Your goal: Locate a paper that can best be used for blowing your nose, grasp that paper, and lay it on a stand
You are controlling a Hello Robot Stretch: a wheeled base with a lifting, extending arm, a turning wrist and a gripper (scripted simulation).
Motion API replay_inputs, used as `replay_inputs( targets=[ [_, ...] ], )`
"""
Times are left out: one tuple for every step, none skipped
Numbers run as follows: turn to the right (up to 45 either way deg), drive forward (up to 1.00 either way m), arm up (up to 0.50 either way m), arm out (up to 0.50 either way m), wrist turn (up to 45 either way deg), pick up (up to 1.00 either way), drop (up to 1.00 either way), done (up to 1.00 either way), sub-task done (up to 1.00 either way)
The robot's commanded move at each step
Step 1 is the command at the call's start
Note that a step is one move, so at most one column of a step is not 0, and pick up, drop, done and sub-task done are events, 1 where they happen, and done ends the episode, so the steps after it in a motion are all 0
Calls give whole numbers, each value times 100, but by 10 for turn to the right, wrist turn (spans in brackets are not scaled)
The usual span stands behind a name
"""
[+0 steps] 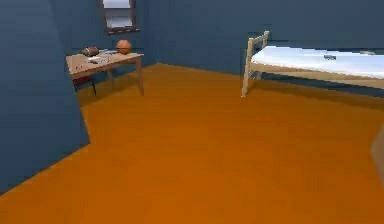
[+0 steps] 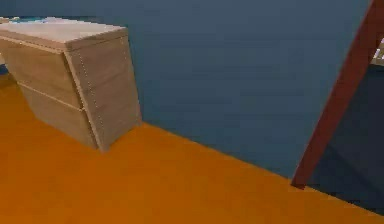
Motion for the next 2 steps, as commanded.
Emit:
replay_inputs(
  targets=[
    [450, 0, 0, 0, 0, 0, 0, 0, 0],
    [450, 0, 0, 0, 0, 0, 0, 0, 0]
  ],
)
